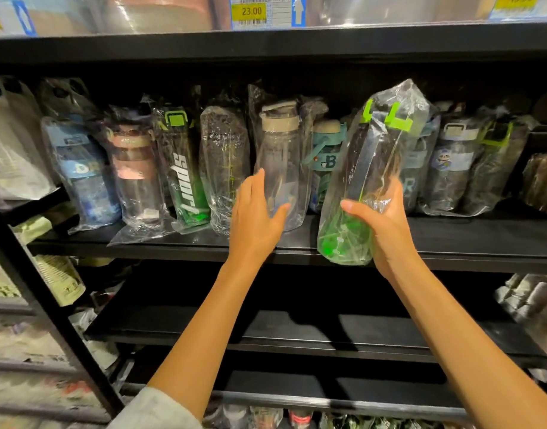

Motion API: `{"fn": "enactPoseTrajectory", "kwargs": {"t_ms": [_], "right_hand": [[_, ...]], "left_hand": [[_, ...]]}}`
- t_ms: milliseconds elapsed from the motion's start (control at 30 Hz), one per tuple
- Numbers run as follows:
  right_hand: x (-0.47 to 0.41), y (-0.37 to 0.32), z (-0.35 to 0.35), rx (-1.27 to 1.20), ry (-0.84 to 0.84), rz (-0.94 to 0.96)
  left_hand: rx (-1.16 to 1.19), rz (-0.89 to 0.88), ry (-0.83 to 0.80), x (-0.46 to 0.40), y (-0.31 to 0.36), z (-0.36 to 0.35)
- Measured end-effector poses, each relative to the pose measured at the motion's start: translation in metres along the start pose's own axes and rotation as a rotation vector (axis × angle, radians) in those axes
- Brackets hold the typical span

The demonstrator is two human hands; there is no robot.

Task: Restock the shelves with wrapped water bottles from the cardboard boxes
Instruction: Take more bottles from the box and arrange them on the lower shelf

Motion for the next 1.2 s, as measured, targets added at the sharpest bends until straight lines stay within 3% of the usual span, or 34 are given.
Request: {"fn": "enactPoseTrajectory", "kwargs": {"t_ms": [233,400,1200], "right_hand": [[-0.035,0.011,-0.007,0.128,0.009,-0.027],[-0.048,0.029,-0.015,0.263,0.009,-0.075],[-0.074,0.038,-0.020,0.502,0.044,-0.189]], "left_hand": [[-0.369,-0.115,-0.235,0.048,-0.068,-0.004],[-0.520,-0.238,-0.201,0.053,-0.084,-0.006],[-0.479,-0.243,-0.187,0.052,-0.095,-0.011]]}}
Point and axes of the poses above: each hand's wrist, its own x-axis away from the middle knuckle, its own z-axis out of the back of the hand, y = z × x, the point moved 1 cm from there along -x, towards the middle knuckle, and after that the axes turned 14 degrees about -y, right-handed, at the moved point
